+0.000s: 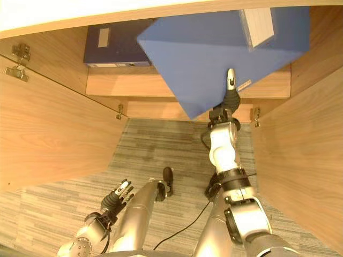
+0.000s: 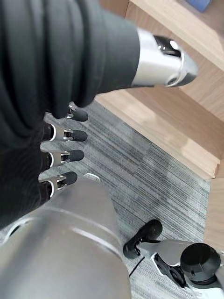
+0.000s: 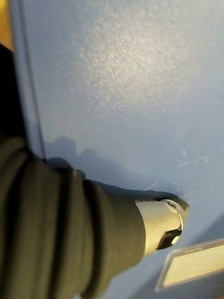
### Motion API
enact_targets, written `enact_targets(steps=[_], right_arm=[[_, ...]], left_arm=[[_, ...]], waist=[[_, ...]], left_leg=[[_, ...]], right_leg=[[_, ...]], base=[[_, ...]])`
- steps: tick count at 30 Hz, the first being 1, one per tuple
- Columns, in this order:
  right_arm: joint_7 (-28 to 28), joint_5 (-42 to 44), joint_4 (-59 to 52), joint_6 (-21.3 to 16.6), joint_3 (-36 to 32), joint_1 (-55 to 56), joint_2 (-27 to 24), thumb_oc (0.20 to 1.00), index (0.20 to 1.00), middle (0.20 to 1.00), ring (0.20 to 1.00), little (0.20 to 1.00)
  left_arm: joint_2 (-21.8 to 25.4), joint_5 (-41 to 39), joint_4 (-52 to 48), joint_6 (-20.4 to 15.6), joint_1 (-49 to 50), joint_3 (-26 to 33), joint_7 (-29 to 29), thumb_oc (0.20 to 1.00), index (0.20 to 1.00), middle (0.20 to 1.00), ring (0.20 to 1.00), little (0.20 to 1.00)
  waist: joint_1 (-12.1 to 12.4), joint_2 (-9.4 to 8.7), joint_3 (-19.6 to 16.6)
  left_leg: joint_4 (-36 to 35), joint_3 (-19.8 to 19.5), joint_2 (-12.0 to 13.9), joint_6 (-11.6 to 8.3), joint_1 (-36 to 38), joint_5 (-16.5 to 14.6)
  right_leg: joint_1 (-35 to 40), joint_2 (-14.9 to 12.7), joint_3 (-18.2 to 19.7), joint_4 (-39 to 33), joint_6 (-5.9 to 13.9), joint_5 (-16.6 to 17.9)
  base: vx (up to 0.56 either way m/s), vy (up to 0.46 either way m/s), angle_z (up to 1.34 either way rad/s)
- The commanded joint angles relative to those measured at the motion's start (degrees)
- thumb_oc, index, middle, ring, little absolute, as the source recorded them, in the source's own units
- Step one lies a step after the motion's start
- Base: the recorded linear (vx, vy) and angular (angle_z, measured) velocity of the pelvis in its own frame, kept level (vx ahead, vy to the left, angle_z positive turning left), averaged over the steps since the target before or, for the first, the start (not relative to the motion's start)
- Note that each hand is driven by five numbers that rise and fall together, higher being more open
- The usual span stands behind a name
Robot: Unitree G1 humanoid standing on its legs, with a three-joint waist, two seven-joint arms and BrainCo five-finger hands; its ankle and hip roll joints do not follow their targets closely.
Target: Put the empty folder in the office cabinet
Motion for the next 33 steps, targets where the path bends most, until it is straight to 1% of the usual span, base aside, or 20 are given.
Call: enact_targets(steps=[1, 4, 8, 9, 10, 11, 13, 14, 17, 18, 20, 22, 27, 29, 33], right_arm=[[0.9, 3.2, -4.6, -4.8, -2.2, -5.8, 0.5, 0.2, 0.2, 0.2, 0.2, 0.2], [0.0, 6.9, -0.7, -6.8, -4.2, -11.6, 0.9, 0.2, 0.2, 0.2, 0.2, 0.2], [-1.5, 9.4, 3.7, -8.5, -6.1, -17.1, 0.9, 0.2, 0.2, 0.2, 0.2, 0.2], [-3.6, 9.9, 9.2, -9.2, -6.6, -21.3, -0.2, 0.2, 0.2, 0.2, 0.2, 0.2], [-3.5, 10.0, 9.4, -9.2, -6.7, -21.5, -0.3, 0.2, 0.2, 0.2, 0.2, 0.2], [-5.7, 8.6, 12.6, -8.9, -6.7, -23.4, -0.5, 0.2, 0.2, 0.2, 0.2, 0.2], [-6.4, 8.4, 14.3, -8.5, -6.8, -24.9, -0.9, 0.2, 0.2, 0.2, 0.2, 0.2], [-7.6, 8.2, 16.9, -8.1, -7.0, -26.5, -0.9, 0.2, 0.2, 0.2, 0.2, 0.2], [-8.3, 8.7, 20.2, -7.8, -7.4, -28.8, -1.4, 0.2, 0.2, 0.2, 0.2, 0.2], [-9.6, 8.6, 23.1, -7.4, -7.1, -30.3, -1.5, 0.2, 0.2, 0.2, 0.2, 0.2], [-10.1, 8.2, 24.6, -7.0, -7.3, -31.6, -1.9, 0.2, 0.2, 0.2, 0.2, 0.2], [-12.0, 7.7, 27.7, -5.9, -6.7, -33.8, -2.9, 0.2, 0.2, 0.2, 0.2, 0.2], [-12.6, 7.9, 31.9, -4.2, -6.2, -36.5, -4.5, 0.2, 0.2, 0.2, 0.2, 0.2], [-13.6, 7.6, 35.0, -3.3, -5.7, -38.2, -6.3, 0.2, 0.2, 0.2, 0.2, 0.2], [-14.5, 6.2, 36.4, -2.0, -4.6, -40.2, -8.1, 0.2, 0.2, 0.2, 0.2, 0.2]], left_arm=[[5.4, -0.1, -3.2, -1.5, 2.5, -1.0, 1.4, 1.0, 1.0, 1.0, 1.0, 1.0], [6.1, 0.2, -3.0, -1.7, 2.4, -0.6, 2.1, 1.0, 1.0, 1.0, 1.0, 1.0], [6.9, 0.0, -2.8, -1.5, 2.3, -0.6, 2.4, 1.0, 1.0, 1.0, 1.0, 1.0], [7.6, -0.2, -2.8, -1.4, 1.9, -1.3, 2.6, 1.0, 1.0, 1.0, 1.0, 1.0], [7.6, -0.2, -2.8, -1.4, 1.8, -1.3, 2.6, 1.0, 1.0, 1.0, 1.0, 1.0], [8.0, -0.4, -3.0, -1.5, 1.6, -2.0, 3.0, 1.0, 1.0, 1.0, 1.0, 1.0], [8.2, -0.7, -3.5, -1.5, 1.3, -2.2, 3.2, 1.0, 1.0, 1.0, 1.0, 1.0], [8.6, -0.9, -3.9, -1.7, 1.1, -2.6, 3.3, 1.0, 1.0, 1.0, 1.0, 1.0], [9.2, -1.3, -4.6, -2.0, 0.7, -3.0, 3.5, 1.0, 1.0, 1.0, 1.0, 1.0], [9.8, -1.7, -5.0, -2.4, 0.4, -3.4, 4.0, 1.0, 1.0, 1.0, 1.0, 1.0], [10.2, -1.8, -5.4, -2.5, 0.0, -3.6, 4.1, 1.0, 1.0, 1.0, 1.0, 1.0], [11.1, -2.3, -6.0, -3.0, -0.5, -4.1, 4.9, 1.0, 1.0, 1.0, 1.0, 1.0], [12.5, -2.6, -7.0, -3.4, -1.3, -4.8, 5.0, 1.0, 1.0, 1.0, 1.0, 1.0], [13.3, -3.2, -7.3, -4.1, -1.4, -4.8, 5.7, 1.0, 1.0, 1.0, 1.0, 1.0], [14.2, -3.2, -8.4, -4.7, -2.1, -5.2, 5.8, 1.0, 1.0, 1.0, 1.0, 1.0]], waist=[[2.3, -1.26, -1.7], [3.4, -0.84, -1.9], [4.8, -0.49, -2.1], [5.5, -0.33, -2.2], [5.5, -0.35, -2.2], [5.8, -0.12, -2.0], [6.0, -0.12, -2.0], [6.2, 0.14, -2.0], [6.6, 0.38, -1.9], [7.0, 0.63, -1.7], [7.1, 0.73, -1.5], [7.6, 1.02, -0.9], [8.4, 1.52, -0.4], [9.1, 1.8, -0.2], [9.7, 2.07, -0.1]], left_leg=[[-0.4, -2.1, -0.8, 0.61, -2.5, -2.9], [2.3, -2.0, -1.1, 1.05, -4.0, -4.3], [3.6, -1.9, -1.3, 1.19, -5.4, -4.9], [4.5, -1.9, -1.3, 1.24, -6.6, -5.2], [4.5, -1.9, -1.3, 1.24, -6.6, -5.2], [5.1, -1.9, -1.2, 1.28, -7.4, -5.2], [5.7, -1.9, -1.2, 1.28, -8.1, -5.4], [6.2, -2.0, -1.1, 1.22, -8.7, -5.5], [6.8, -2.1, -1.0, 1.2, -9.6, -5.6], [6.8, -2.2, -1.1, 1.17, -9.9, -5.6], [6.9, -2.4, -1.0, 1.14, -10.2, -5.5], [7.0, -2.5, -1.1, 0.97, -10.9, -5.3], [7.3, -2.9, -1.1, 0.75, -12.0, -5.1], [7.3, -3.2, -1.2, 0.57, -12.8, -4.8], [7.2, -3.4, -1.4, 0.52, -13.7, -4.6]], right_leg=[[3.7, -2.2, 4.3, -1.1, 3.22, -5.5], [2.5, -2.7, 5.3, 1.1, 2.66, -6.8], [1.4, -3.2, 5.9, 2.6, 2.34, -7.8], [0.1, -3.2, 6.5, 3.6, 2.21, -8.5], [0.0, -3.2, 6.6, 3.6, 2.2, -8.5], [-0.4, -3.3, 6.8, 4.1, 2.05, -8.7], [-1.1, -3.3, 7.0, 4.8, 1.99, -8.9], [-1.6, -3.4, 7.0, 5.2, 2.02, -9.1], [-2.4, -3.5, 7.1, 5.8, 2.06, -9.4], [-2.7, -3.5, 7.1, 6.0, 2.16, -9.5], [-2.9, -3.5, 7.0, 6.2, 2.17, -9.5], [-3.4, -3.4, 6.9, 6.4, 2.35, -9.6], [-4.3, -3.6, 6.7, 6.9, 2.65, -9.8], [-4.8, -3.8, 6.4, 7.2, 2.93, -10.0], [-5.6, -4.0, 5.8, 7.4, 3.43, -9.9]], base=[[0.01, 0.052, -0.11], [0.01, 0.046, -0.02], [0.01, 0.015, 0.03], [0.0, 0.0, 0.0], [-0.03, 0.019, 0.0], [0.0, 0.0, 0.0], [0.0, 0.0, 0.0], [0.0, 0.0, 0.0], [-0.01, -0.003, 0.01], [0.0, 0.0, 0.0], [0.0, 0.0, 0.0], [0.0, 0.0, 0.0], [0.0, -0.003, 0.01], [-0.01, -0.022, 0.07], [-0.01, -0.012, 0.12]])
